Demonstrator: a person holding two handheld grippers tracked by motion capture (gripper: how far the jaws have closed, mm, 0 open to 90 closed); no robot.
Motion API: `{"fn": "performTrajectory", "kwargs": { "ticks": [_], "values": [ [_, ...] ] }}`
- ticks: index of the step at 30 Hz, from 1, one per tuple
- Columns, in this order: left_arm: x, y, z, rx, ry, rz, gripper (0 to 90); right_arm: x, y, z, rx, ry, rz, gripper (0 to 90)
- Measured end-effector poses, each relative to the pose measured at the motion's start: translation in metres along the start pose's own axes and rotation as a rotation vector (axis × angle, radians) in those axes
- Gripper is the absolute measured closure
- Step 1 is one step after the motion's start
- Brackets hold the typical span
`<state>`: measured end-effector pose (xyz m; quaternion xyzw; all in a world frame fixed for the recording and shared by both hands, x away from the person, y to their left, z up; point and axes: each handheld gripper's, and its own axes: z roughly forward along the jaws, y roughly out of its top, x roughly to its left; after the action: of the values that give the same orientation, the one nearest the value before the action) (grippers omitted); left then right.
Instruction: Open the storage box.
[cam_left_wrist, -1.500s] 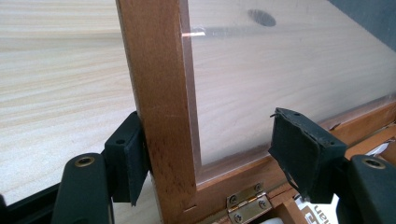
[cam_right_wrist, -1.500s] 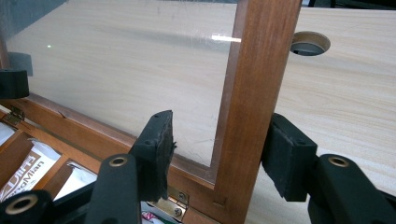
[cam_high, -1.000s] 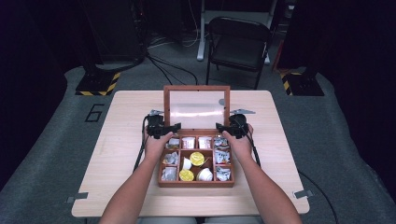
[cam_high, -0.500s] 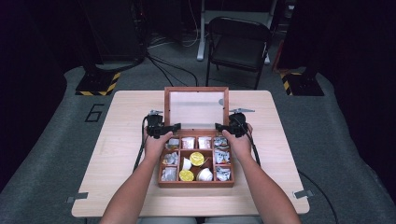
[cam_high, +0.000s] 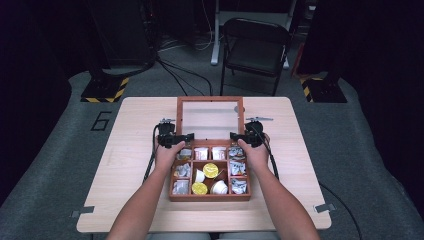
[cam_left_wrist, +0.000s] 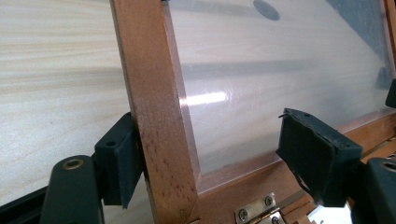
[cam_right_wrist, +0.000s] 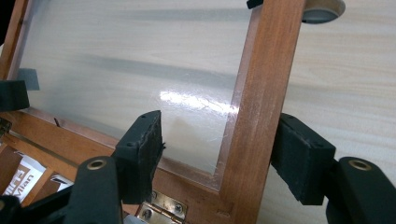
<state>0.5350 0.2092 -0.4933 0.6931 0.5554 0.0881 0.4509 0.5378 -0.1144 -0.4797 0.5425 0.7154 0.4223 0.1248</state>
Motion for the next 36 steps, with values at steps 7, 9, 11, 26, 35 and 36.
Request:
{"fn": "performTrajectory", "kwargs": {
  "ticks": [7,9,11,26,35,36],
  "values": [
    [0.001,0.000,0.001,0.002,-0.012,-0.006,25.8,-0.002,0.000,-0.001,0.009,0.006,0.006,36.8],
    [0.001,0.000,0.001,0.002,-0.013,-0.007,26.0,-0.002,0.000,-0.002,0.010,0.004,0.005,37.0],
    [0.001,0.001,0.001,0.003,-0.013,-0.008,26.0,-0.002,0.000,-0.002,0.008,0.003,0.007,37.0],
    [0.007,0.001,0.001,0.019,-0.046,0.006,27.6,-0.003,-0.001,-0.001,0.009,0.004,0.015,37.0],
    [0.011,0.002,0.001,0.037,-0.073,0.010,28.3,-0.006,-0.001,0.000,0.019,0.016,0.008,37.3],
    [0.011,0.002,0.001,0.037,-0.073,0.010,28.3,-0.006,-0.001,0.000,0.020,0.017,0.004,37.5]
  ]
}}
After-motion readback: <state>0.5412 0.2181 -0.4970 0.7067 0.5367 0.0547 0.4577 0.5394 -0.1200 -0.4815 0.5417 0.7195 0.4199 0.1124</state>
